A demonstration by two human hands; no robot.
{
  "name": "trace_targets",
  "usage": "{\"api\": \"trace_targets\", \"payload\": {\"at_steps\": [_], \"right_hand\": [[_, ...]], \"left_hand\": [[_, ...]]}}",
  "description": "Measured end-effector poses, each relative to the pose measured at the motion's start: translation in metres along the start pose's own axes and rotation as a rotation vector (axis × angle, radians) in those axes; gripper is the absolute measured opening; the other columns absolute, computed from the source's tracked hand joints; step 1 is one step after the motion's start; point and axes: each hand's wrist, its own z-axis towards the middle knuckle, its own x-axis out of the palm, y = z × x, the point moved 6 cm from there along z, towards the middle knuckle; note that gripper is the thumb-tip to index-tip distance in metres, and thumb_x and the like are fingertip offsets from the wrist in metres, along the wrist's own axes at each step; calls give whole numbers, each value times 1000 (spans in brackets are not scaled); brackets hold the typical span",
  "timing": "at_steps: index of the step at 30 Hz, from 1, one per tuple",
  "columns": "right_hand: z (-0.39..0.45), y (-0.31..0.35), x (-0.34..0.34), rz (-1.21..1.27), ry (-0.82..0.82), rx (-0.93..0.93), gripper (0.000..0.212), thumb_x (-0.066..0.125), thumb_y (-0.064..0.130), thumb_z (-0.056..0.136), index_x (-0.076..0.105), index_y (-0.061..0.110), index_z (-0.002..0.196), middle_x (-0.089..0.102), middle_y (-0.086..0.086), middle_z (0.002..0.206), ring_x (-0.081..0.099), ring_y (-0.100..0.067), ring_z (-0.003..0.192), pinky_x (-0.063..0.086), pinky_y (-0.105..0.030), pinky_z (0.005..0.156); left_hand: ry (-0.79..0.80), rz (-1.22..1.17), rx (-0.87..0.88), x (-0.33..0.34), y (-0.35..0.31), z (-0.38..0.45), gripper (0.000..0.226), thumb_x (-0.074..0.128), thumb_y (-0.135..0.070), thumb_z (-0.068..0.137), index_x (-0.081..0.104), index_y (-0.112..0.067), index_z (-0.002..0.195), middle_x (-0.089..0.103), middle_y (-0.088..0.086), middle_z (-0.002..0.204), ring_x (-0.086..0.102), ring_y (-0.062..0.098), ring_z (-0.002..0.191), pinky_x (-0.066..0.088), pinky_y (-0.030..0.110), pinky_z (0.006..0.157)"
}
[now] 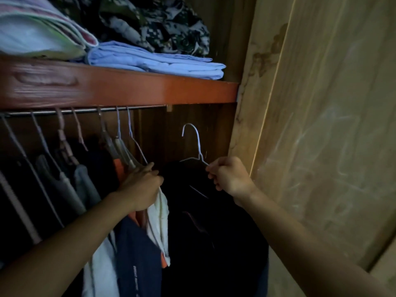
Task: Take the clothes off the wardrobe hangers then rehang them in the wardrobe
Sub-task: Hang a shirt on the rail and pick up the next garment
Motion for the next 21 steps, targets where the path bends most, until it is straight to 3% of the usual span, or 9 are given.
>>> {"api": "trace_targets", "payload": {"at_steps": [4,7,10,12,17,19,21], "right_hand": [[23,11,31,55,67,-11,22,48,0,93,65,2,81,58,-5,66,50,-6,40,40,-22,39],[41,19,54,71,113,-11,18,51,1,93,63,1,81,54,-6,64,47,-5,35,37,-21,37],[62,22,72,75,95,-2,12,53,3,90,64,0,86,57,-8,68,53,-12,46,39,-25,41],[75,26,81,91,67,0,13,53,5,89,65,-1,91,59,-10,72,54,-18,54,41,-28,45],[98,49,105,104,87,-52,14,49,6,90,61,4,83,63,-17,81,58,-25,63,46,-35,58],[103,58,112,135,62,-76,14,50,7,90,55,8,77,65,-19,85,60,-27,67,50,-41,65],[106,67,118,172,51,-89,10,50,10,92,52,9,83,66,-20,97,63,-27,73,55,-45,75]], "left_hand": [[4,-41,-18,-2,6,-4,23,50,-11,85,63,-27,95,65,-4,117,33,20,143,27,44,116],[-54,-75,-16,-8,7,-9,28,52,-8,85,68,-27,99,66,-1,116,44,20,135,35,38,110],[-169,-168,-15,-15,5,-14,20,50,-15,92,69,-21,94,61,0,97,59,18,102,47,36,88],[-203,-255,-21,-17,5,-17,20,50,-22,97,67,-18,89,56,-2,91,55,12,90,47,32,83],[-227,-223,-40,-17,10,-19,21,49,-30,99,66,-17,94,61,-3,98,52,14,111,44,37,98],[-259,-224,-50,-20,12,-19,19,50,-30,98,65,-19,93,59,-3,95,53,15,108,46,37,93],[-298,-208,-74,-23,14,-19,19,48,-28,97,66,-20,94,58,-2,96,55,17,104,49,38,86]]}}
